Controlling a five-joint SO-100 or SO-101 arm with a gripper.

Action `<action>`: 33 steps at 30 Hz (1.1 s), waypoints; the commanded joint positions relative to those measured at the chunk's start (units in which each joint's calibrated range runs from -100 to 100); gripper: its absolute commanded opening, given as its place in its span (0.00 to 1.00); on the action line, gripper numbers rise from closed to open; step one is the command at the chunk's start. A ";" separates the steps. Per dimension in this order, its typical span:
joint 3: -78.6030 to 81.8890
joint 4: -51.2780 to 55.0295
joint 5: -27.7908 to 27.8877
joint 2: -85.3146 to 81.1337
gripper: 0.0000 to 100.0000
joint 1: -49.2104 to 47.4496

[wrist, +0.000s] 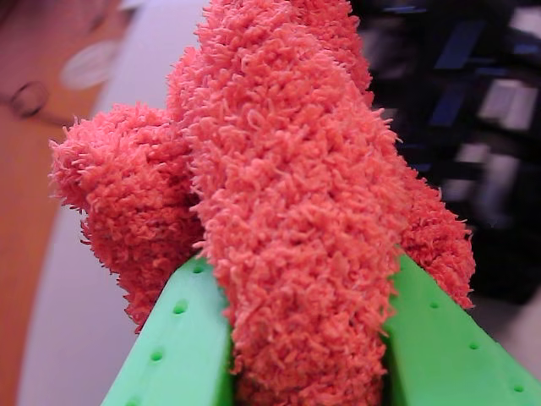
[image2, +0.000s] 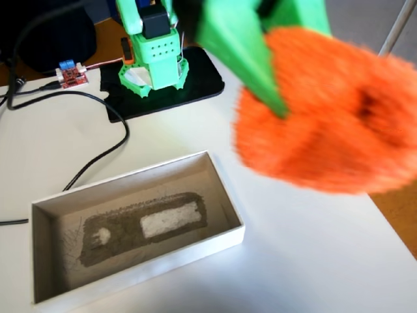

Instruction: Remove orange objects from table

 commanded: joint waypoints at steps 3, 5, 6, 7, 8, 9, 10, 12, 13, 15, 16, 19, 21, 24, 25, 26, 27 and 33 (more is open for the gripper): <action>4.33 7.22 0.24 -8.42 0.00 15.78; 7.72 10.06 0.39 -10.27 0.00 19.77; 9.37 11.36 0.68 -11.19 0.00 21.25; 11.31 11.76 0.93 -11.95 0.00 22.51; 13.34 11.68 1.03 -12.62 0.00 23.32; 14.50 11.52 1.12 -12.95 0.00 23.76; 15.38 11.11 1.03 -13.12 0.00 23.84; 16.05 10.71 0.83 -13.20 0.00 23.47; 16.05 10.63 0.63 -13.20 0.00 23.03; 16.15 9.74 0.24 -12.70 0.00 21.92; 16.34 9.17 0.05 -12.36 0.00 21.25; 17.51 6.41 0.05 -11.27 0.00 19.33; 17.89 4.14 0.05 -10.35 0.00 18.22; 17.70 1.79 -0.15 -9.68 0.00 17.04; 17.41 1.55 -0.29 -9.60 0.00 16.59; 17.22 1.47 -0.44 -9.60 0.00 16.30; 17.22 1.47 -0.49 -9.60 0.00 16.00; 23.61 1.30 0.73 -10.52 0.00 17.41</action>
